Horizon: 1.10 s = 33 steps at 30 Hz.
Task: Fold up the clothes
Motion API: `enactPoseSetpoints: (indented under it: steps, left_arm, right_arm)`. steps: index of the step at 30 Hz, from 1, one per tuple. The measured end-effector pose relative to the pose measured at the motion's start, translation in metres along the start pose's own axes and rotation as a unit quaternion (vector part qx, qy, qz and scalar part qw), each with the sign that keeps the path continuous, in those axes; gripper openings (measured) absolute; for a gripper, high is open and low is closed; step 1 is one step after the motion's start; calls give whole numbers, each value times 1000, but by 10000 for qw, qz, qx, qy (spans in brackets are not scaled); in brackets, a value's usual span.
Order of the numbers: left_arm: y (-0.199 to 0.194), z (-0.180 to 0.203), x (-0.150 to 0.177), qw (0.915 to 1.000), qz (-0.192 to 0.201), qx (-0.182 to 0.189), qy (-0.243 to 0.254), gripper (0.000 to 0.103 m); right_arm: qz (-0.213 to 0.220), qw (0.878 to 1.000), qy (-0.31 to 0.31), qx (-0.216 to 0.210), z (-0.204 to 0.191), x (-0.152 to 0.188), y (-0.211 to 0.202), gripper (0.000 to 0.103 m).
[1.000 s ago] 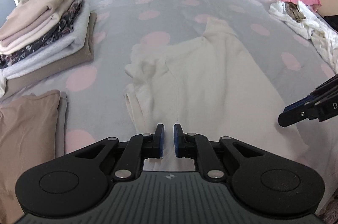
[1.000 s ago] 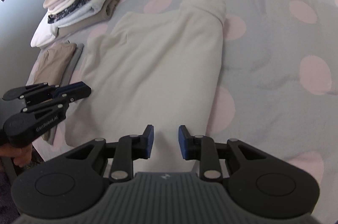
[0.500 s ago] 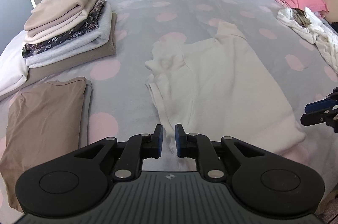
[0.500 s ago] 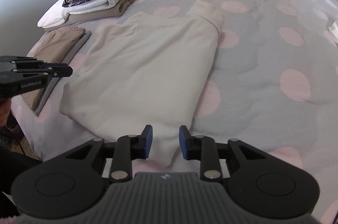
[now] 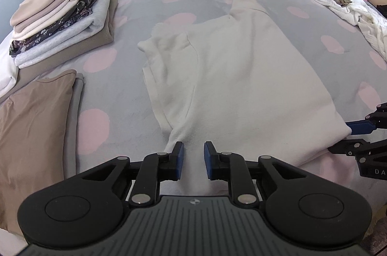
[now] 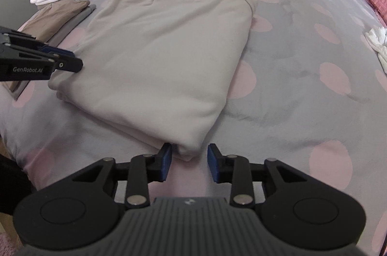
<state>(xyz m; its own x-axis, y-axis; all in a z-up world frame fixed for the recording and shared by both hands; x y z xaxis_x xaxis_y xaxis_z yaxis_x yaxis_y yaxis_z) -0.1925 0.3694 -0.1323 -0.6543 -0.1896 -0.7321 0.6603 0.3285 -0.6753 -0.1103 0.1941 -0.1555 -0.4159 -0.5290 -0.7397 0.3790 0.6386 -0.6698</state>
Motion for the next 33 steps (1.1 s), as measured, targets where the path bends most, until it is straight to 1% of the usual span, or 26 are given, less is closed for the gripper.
enactPoseSetpoints:
  steps: [1, 3, 9, 16, 17, 18, 19, 23, 25, 27, 28, 29, 30, 31, 32, 33]
  left_arm:
    - [1, -2, 2, 10000, -30, -45, 8, 12]
    - [3, -5, 5, 9999, -107, -93, 2, 8]
    - [6, -9, 8, 9996, -246, -102, -76, 7]
    - [6, -10, 9, 9995, -276, -118, -68, 7]
    - [5, -10, 8, 9995, -274, -117, -72, 7]
    - [5, -10, 8, 9995, -271, -115, -76, 7]
    - [4, -11, 8, 9995, -266, -112, -83, 7]
    - [-3, -15, 3, 9997, -210, -88, -130, 8]
    - [-9, -19, -5, 9997, -101, -168, -124, 11]
    - [-16, -26, -14, 9995, 63, -235, -202, 25]
    - [-17, -29, -19, 9992, 135, -244, -284, 27]
    - [-18, -34, -23, 9987, 207, -224, -397, 33]
    - [-18, -38, -28, 9981, 270, -184, -524, 41]
    - [-16, -42, -33, 9973, 320, -139, -640, 44]
    - [-13, -45, -38, 9965, 362, -81, -743, 48]
    - [-10, -48, -43, 9957, 402, -26, -838, 48]
  right_arm:
    - [6, 10000, 77, 21, 2, -1, 1, 28]
    - [-28, 9998, 166, 43, 3, -2, 0, 12]
    - [-256, 9996, 88, 105, 3, 2, 1, 8]
    - [-411, 9991, 47, 52, 6, 7, 0, 7]
    - [-444, 9990, 15, 54, 5, 8, -1, 6]
    - [-491, 9988, -9, 56, 5, 9, -2, 1]
    - [-547, 9985, -13, 53, 6, 10, -3, 1]
    - [-474, 9989, -64, -29, 9, 6, -14, 1]
    - [-520, 9986, -20, -51, 12, 3, -19, 5]
    - [-516, 9987, 43, -29, 16, -3, -23, 6]
    - [-481, 9988, 77, -7, 19, -7, -25, 7]
    - [-404, 9991, 116, 14, 22, -13, -27, 15]
    - [-330, 9993, 167, 29, 25, -18, -28, 31]
    - [-262, 9993, 251, 32, 28, -24, -28, 36]
    - [-194, 9992, 336, 35, 31, -30, -29, 38]
    - [-135, 9990, 419, 38, 34, -35, -28, 42]
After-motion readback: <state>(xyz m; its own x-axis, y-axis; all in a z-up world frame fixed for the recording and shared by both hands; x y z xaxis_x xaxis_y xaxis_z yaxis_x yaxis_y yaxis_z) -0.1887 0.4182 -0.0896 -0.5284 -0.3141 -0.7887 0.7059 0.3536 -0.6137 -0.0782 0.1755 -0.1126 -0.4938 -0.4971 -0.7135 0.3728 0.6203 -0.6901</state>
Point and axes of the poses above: each gripper's, at about its wrist camera, not at the fingertips, and y roughly the way its jaws point, z to its right, x to its underside, the point moved 6 cm from there along y, roughly the way its jaws point, and after that the axes turned 15 degrees about z, right-handed, at the moved point
